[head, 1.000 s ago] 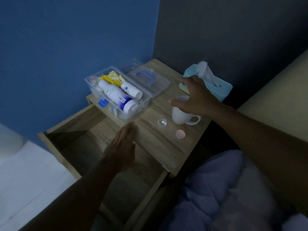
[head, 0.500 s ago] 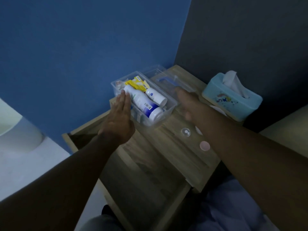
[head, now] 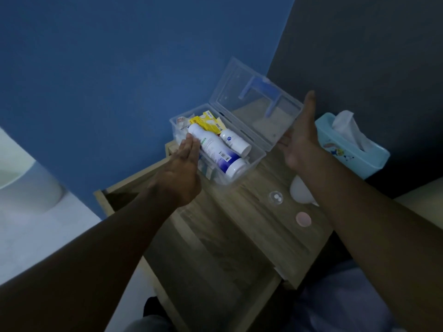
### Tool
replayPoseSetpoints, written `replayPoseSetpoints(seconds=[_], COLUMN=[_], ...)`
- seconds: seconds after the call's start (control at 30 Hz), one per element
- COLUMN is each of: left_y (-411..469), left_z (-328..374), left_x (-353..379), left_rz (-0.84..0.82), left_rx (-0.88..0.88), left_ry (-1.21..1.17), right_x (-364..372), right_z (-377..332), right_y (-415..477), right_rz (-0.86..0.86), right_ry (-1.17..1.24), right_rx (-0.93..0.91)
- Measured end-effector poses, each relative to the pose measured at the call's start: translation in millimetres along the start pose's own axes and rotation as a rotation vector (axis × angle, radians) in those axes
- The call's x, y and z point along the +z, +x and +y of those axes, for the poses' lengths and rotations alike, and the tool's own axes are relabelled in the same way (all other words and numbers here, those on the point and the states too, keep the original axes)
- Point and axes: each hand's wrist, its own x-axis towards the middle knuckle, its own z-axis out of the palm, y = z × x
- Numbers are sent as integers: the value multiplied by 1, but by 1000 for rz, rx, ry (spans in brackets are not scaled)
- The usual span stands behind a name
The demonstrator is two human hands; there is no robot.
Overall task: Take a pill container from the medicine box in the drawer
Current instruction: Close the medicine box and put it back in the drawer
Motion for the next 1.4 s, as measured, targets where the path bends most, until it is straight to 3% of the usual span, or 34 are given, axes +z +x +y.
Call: replayPoseSetpoints(seconds=[0.1, 0.2, 0.37, 0.5, 0.63, 0.87, 1.03, 1.4], left_y=[0, -1, -6, -8, -6, 8, 14, 6], left_z=[-1, -1, 2, 2, 3, -3, -9, -4], left_x=[-4, -7, -2, 1, 1, 12, 21, 20], left_rz=[-38, -59, 37, 96, 123, 115, 276, 494], left_rx=[-25, -20, -152, -237, -269, -298, -388, -292], left_ry=[-24, -48, -183, -212, -262, -418, -574, -660], right_x=[7, 7, -4, -9, -8, -6, 2, 6], right_z=[1, 17, 54, 89, 96, 93, 83, 79], right_y=[-18, -39, -63, -76, -77, -86, -90, -94], right_rz=[84, 92, -26, -229, -237, -232, -281, -304], right_ry=[-255, -478, -600, -831, -1125, -1357, -1451, -1590], right_rx=[-135, -405, -683, -826, -988, -995, -891, -812])
